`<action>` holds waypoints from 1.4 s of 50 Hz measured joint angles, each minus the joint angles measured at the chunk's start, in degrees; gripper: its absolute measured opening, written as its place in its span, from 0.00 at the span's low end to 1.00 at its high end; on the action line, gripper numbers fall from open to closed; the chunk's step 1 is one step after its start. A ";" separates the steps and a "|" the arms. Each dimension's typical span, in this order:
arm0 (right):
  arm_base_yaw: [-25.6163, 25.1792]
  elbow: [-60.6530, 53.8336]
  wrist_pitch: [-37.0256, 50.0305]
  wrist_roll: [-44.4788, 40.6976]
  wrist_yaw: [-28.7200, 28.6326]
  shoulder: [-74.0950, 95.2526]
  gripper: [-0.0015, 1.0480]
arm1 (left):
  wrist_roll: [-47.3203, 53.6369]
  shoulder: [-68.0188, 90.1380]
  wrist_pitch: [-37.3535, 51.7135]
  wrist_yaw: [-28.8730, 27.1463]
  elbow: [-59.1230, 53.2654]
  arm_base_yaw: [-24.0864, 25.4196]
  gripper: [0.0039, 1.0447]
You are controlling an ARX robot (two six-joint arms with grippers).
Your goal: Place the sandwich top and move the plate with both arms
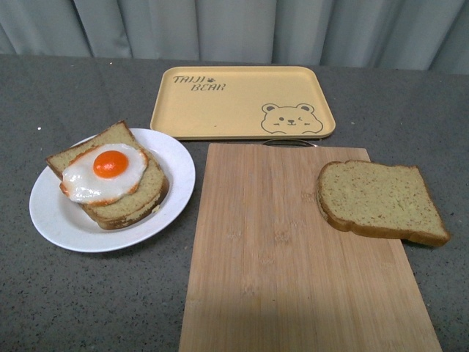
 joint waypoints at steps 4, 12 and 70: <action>0.00 0.00 0.00 0.00 0.00 0.00 0.91 | 0.00 0.00 0.00 0.00 0.00 0.00 0.94; 0.00 0.00 0.00 0.02 0.00 0.00 0.91 | 0.00 0.00 0.00 0.00 0.00 0.00 0.94; -21.31 17.18 31.23 -0.09 -12.22 69.51 0.91 | 0.00 0.00 0.00 0.00 0.00 0.00 0.94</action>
